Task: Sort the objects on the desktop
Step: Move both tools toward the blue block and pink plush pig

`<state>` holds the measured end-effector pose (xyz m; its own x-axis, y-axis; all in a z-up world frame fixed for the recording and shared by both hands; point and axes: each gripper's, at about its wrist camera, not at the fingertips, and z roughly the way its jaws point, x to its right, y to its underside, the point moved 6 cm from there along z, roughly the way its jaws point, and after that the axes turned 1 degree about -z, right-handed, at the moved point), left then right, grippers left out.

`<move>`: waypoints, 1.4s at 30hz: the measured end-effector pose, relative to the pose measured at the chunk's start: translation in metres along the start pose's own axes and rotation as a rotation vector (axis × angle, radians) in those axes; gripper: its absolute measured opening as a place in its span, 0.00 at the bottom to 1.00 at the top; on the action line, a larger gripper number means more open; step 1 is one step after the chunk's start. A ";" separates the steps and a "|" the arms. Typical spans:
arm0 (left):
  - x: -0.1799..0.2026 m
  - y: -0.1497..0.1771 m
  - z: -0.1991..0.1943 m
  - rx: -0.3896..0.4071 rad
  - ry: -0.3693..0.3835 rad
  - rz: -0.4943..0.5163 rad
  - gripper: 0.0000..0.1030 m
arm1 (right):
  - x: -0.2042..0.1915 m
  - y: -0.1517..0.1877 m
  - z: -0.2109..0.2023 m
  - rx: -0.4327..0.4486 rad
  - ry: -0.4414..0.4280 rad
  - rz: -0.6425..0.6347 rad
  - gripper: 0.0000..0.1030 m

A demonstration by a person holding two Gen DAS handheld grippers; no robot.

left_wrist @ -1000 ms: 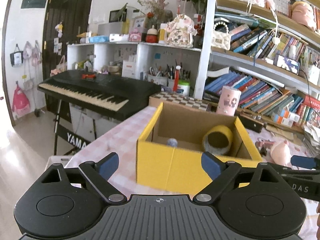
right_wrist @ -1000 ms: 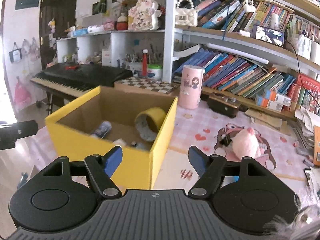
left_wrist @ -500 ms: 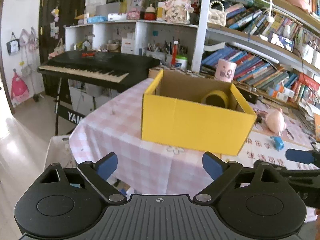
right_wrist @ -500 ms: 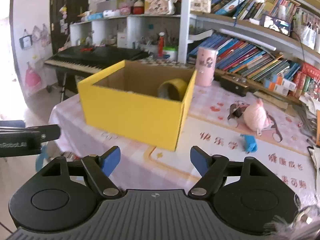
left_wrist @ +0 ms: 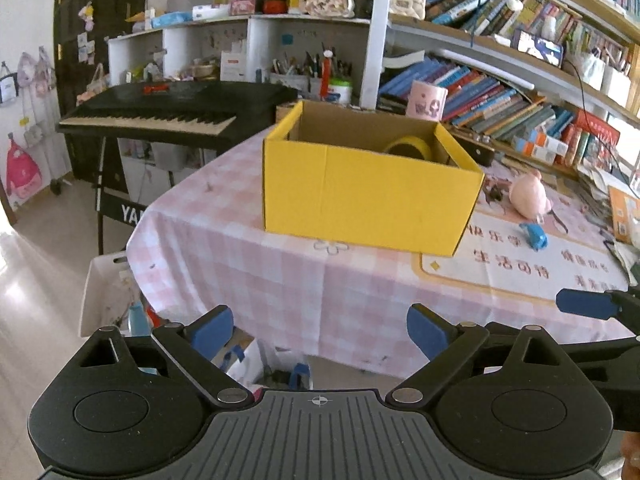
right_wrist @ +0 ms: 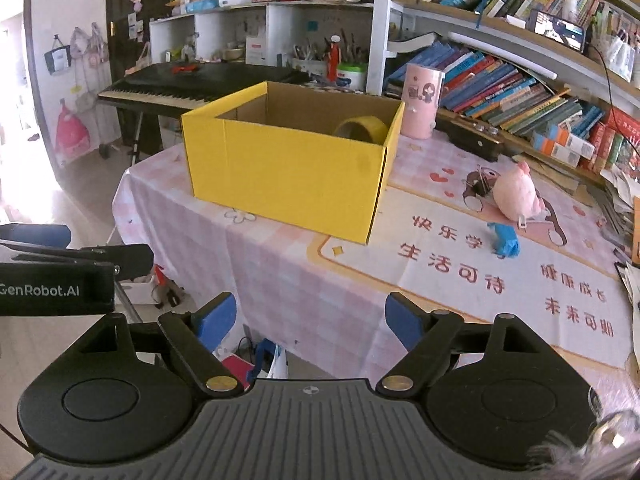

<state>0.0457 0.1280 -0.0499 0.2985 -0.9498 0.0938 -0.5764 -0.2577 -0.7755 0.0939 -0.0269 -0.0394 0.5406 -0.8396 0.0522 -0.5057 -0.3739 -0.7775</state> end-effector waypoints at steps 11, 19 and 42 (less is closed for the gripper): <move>0.011 0.008 0.000 -0.031 0.020 0.036 0.96 | 0.002 0.016 -0.006 -0.041 0.037 0.012 0.80; 0.028 0.008 0.007 -0.046 0.061 0.067 0.96 | 0.017 0.023 -0.010 -0.058 0.088 0.037 0.80; 0.096 -0.006 0.042 -0.076 0.145 0.159 0.96 | 0.085 0.029 -0.008 -0.080 0.171 0.136 0.81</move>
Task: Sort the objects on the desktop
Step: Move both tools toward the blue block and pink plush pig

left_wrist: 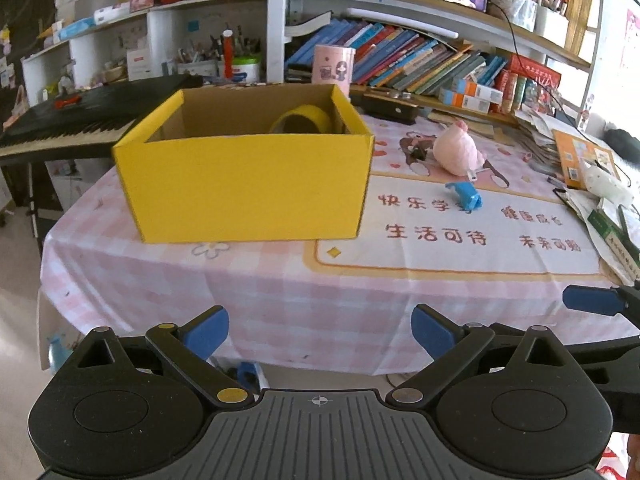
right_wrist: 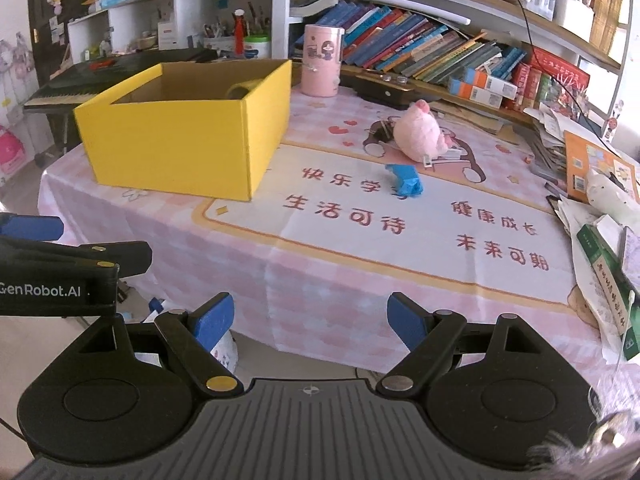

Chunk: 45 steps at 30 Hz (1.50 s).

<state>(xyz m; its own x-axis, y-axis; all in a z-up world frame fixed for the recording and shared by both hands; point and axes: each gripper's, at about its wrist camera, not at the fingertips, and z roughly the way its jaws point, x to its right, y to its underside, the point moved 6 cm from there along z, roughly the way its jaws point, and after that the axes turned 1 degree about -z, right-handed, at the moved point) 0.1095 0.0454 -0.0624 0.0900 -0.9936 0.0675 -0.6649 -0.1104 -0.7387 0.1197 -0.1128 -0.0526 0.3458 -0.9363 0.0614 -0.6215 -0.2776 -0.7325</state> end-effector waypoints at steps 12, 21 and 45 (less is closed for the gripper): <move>0.046 -0.022 0.041 -0.027 0.026 0.015 0.96 | 0.053 -0.013 0.027 -0.025 0.022 0.019 0.81; 0.089 -0.045 0.074 -0.036 0.040 0.000 0.96 | 0.109 -0.031 0.052 -0.055 0.059 0.002 0.81; 0.184 -0.086 0.138 -0.056 0.001 -0.050 0.96 | 0.242 -0.074 0.102 -0.024 0.056 -0.016 0.79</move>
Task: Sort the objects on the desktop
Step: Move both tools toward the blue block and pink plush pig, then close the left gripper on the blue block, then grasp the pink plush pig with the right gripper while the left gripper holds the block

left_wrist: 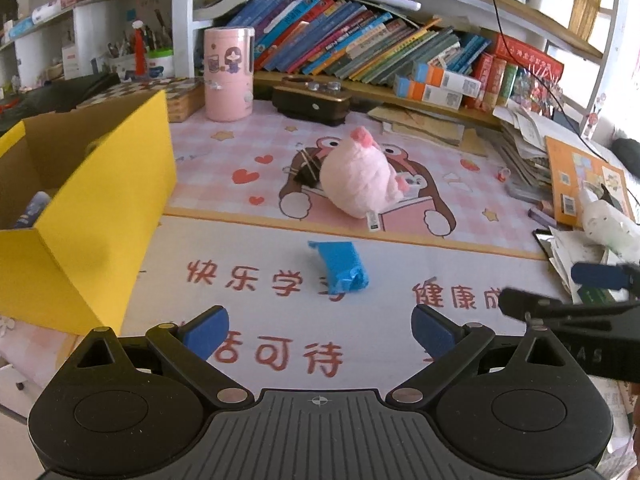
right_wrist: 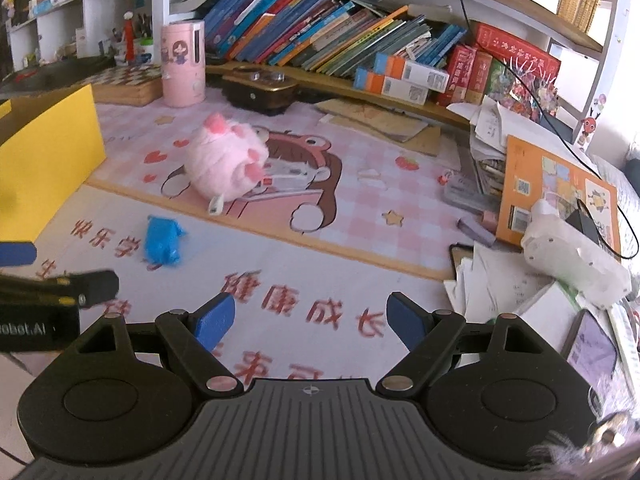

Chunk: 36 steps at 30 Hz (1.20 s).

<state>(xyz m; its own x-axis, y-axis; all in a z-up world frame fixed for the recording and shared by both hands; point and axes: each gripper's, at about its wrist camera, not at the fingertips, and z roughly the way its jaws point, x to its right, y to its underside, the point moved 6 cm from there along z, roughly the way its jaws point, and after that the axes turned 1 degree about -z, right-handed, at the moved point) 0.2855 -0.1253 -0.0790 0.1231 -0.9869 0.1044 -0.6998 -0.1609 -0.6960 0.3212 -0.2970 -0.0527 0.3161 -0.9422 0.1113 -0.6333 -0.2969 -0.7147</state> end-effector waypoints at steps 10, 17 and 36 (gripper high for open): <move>0.007 -0.007 0.020 -0.010 -0.054 0.016 0.95 | 0.009 -0.017 0.014 0.051 -0.060 -0.005 0.79; 0.013 -0.014 0.044 -0.013 -0.062 0.029 0.88 | 0.011 -0.026 0.028 0.052 -0.093 -0.023 0.78; 0.011 -0.025 0.088 -0.036 -0.033 0.017 0.29 | 0.015 -0.046 0.056 0.061 -0.148 -0.016 0.78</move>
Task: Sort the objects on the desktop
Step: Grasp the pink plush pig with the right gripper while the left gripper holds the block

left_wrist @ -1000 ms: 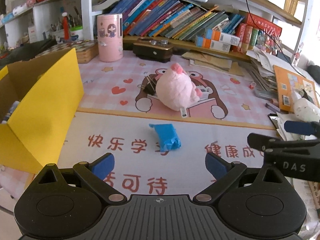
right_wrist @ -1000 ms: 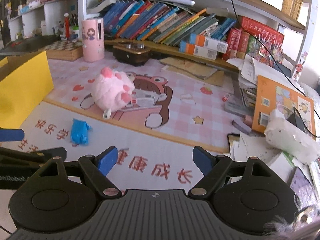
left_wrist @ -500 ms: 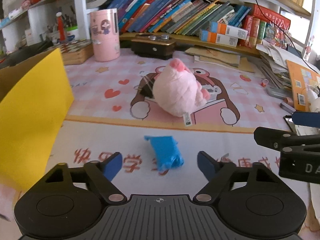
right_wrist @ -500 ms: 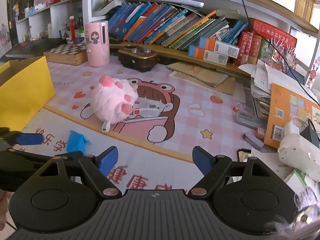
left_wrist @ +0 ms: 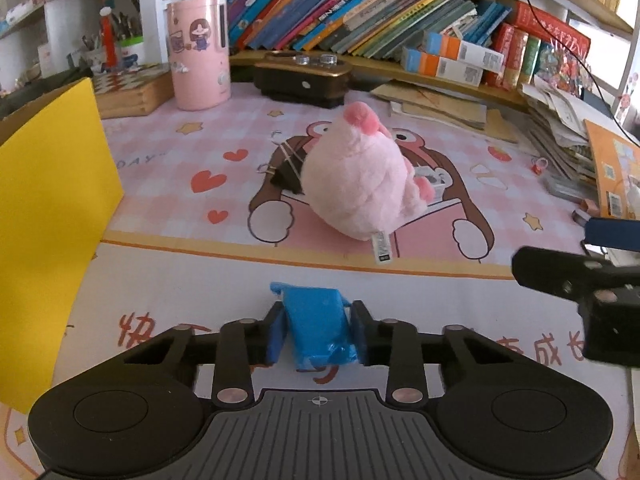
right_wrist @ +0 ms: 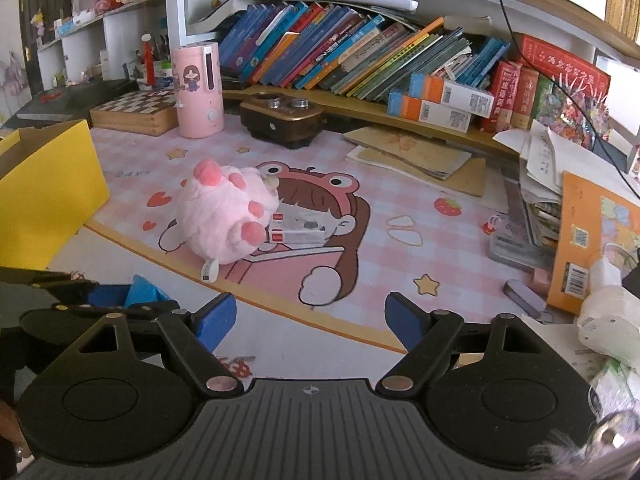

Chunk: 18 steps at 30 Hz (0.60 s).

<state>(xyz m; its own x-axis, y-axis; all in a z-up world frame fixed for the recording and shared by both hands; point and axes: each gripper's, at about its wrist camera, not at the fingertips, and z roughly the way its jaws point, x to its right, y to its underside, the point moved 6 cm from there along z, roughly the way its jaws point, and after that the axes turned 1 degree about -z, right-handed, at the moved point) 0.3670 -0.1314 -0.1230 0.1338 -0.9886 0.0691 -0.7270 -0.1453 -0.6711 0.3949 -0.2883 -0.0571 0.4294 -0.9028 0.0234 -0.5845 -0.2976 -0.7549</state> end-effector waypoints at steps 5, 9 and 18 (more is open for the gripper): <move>-0.021 -0.009 -0.024 0.050 -0.011 -0.049 0.26 | -0.007 -0.013 0.013 0.013 -0.044 0.027 0.81; -0.040 -0.017 -0.052 0.101 -0.024 -0.109 0.26 | -0.018 -0.027 0.028 0.022 -0.081 0.021 0.86; -0.064 -0.027 -0.099 0.159 -0.045 -0.198 0.26 | -0.072 -0.045 0.084 0.042 -0.090 -0.278 0.94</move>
<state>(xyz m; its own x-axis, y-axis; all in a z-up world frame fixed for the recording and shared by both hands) 0.3106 -0.0678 -0.0362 0.2953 -0.9382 0.1803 -0.5693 -0.3243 -0.7555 0.4483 -0.1839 -0.0802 0.6296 -0.7567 0.1762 -0.4078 -0.5149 -0.7540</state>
